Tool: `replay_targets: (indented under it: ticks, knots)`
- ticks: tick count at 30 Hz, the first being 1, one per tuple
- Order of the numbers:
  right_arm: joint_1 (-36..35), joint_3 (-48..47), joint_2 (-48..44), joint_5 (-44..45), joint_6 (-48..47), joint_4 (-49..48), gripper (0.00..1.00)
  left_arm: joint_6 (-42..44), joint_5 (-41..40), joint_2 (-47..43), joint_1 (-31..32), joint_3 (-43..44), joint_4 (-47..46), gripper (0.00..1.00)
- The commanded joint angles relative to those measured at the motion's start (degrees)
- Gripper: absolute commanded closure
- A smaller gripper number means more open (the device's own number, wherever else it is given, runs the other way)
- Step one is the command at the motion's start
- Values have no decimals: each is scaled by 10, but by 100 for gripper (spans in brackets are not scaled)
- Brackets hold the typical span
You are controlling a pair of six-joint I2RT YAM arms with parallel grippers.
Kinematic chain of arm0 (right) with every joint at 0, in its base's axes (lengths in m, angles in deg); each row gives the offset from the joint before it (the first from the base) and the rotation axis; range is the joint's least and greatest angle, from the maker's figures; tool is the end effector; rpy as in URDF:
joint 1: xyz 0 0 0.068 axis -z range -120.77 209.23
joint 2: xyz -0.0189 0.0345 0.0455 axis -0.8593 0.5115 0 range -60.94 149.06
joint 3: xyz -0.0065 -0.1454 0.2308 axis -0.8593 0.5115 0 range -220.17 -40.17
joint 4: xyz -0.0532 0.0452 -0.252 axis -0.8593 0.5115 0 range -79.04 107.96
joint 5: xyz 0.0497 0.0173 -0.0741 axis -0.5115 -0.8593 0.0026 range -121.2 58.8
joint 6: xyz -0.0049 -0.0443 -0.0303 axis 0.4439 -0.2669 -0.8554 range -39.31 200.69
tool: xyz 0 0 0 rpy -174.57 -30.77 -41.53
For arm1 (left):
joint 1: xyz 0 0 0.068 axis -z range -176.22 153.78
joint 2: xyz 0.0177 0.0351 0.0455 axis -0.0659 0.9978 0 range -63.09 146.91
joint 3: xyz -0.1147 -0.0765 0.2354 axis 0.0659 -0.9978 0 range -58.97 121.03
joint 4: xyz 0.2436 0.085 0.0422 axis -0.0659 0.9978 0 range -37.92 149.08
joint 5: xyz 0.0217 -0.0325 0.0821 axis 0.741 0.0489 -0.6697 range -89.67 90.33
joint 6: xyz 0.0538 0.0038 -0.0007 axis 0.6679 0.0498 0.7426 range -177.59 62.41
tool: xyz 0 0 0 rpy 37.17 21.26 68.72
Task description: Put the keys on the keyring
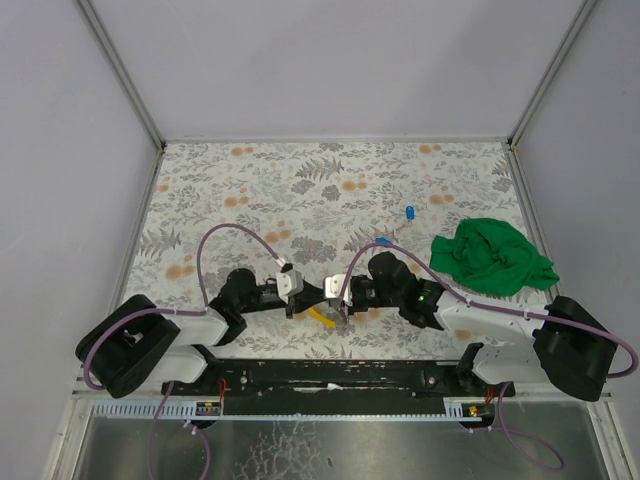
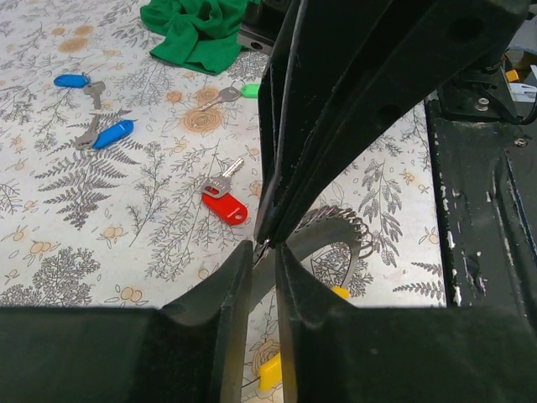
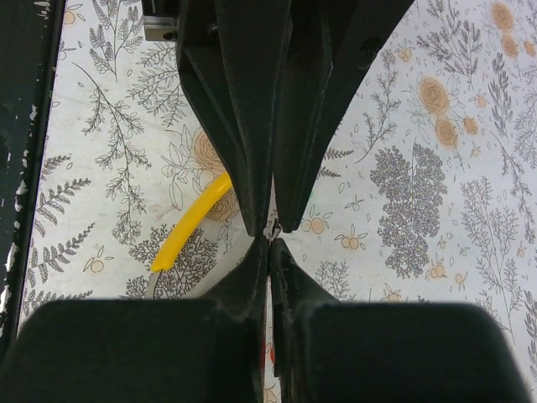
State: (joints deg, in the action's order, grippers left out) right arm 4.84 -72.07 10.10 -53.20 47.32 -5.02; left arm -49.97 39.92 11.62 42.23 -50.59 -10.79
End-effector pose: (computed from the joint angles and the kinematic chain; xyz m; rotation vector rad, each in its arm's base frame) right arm 0.1407 0.2195 0.2130 -1.5550 1.2507 0.6166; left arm 0.1464 -0.1452 0.1617 1.1373 1.2742 -0.9659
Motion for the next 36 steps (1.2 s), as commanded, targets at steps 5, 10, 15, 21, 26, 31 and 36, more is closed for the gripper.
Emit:
replay_targets:
  ticks: [5,10,15,21,26,31,36]
  knots:
    - [3,1,-28,-19,10,-49,100,39,-40,-5,15,30,55,91]
    - [3,3,-34,-17,9,-46,100,41,-49,-8,17,31,64,91]
    - [3,3,-37,-20,9,-46,100,47,-50,-7,21,36,77,90]
    - [4,4,-40,-18,11,-49,100,54,-64,-6,28,44,98,100]
    - [4,13,-47,-17,16,-54,98,52,-90,-12,30,42,101,100]
    - [4,23,-62,-15,27,-45,81,52,-97,-15,32,41,103,100]
    - [4,33,-97,23,33,-11,67,56,-94,-17,35,40,104,100]
